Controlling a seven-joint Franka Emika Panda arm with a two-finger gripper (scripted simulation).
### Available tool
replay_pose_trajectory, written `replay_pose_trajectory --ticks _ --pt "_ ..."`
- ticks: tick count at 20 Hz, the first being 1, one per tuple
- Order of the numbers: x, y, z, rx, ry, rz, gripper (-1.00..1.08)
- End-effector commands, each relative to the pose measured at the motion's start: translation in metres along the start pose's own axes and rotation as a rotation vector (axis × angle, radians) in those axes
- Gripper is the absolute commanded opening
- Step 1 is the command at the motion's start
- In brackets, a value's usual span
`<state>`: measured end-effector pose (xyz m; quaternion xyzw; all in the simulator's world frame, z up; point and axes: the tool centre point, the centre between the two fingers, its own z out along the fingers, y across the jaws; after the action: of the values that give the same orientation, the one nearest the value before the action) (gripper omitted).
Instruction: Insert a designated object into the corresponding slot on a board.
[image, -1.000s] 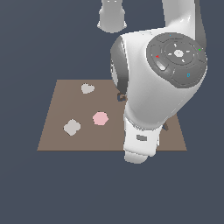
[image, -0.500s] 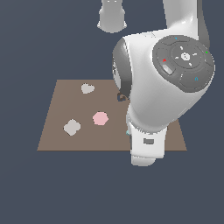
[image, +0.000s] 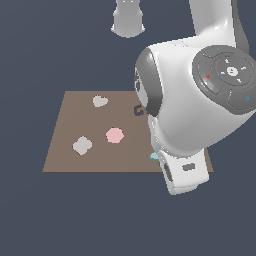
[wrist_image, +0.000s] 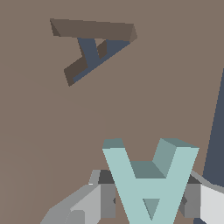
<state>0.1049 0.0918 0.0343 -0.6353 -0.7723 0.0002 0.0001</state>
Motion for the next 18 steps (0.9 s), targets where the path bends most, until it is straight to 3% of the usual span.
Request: replay_pose_trajectory --ticks 1,18 --pt "0.005 0.004 -0.001 0.000 0.000 -0.094 -1.00" --pt "0.050 0.012 -0.003 -0.001 0.000 -0.818 -1.00"
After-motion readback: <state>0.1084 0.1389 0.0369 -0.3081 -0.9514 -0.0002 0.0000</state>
